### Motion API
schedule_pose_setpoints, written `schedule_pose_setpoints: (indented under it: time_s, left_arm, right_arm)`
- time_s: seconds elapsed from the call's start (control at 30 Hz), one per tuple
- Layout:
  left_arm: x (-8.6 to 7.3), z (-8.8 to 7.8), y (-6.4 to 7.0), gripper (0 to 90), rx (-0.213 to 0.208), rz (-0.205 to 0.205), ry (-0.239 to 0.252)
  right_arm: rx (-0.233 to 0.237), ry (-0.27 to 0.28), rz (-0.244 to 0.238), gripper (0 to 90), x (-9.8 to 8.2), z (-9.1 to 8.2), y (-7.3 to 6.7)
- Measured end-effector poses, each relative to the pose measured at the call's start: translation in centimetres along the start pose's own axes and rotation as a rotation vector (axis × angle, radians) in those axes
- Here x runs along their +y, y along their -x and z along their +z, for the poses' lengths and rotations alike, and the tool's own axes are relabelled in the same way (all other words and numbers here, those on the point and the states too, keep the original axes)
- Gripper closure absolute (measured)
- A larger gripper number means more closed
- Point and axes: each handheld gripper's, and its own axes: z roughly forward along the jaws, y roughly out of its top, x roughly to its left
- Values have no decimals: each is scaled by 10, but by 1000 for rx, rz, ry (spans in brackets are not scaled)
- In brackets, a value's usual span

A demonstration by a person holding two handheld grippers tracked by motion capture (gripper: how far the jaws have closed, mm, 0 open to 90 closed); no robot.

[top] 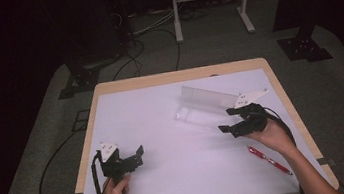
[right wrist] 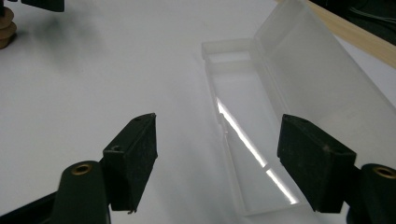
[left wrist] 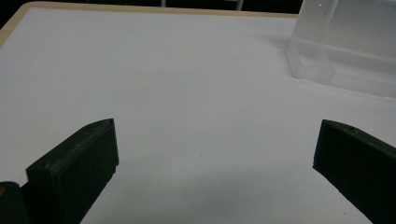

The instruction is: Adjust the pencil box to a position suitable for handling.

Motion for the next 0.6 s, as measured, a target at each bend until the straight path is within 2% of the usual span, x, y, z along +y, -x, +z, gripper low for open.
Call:
schedule_pose_setpoints:
  time_s: [0.2,0.6]
  left_arm:
    - [0,0,0,0,1,6,-1]
    - [0,0,1,0,-7,7,2]
  right_arm:
    - [18,-15,9,283,1,10,3]
    - [39,-61,-2,298,1,33,8]
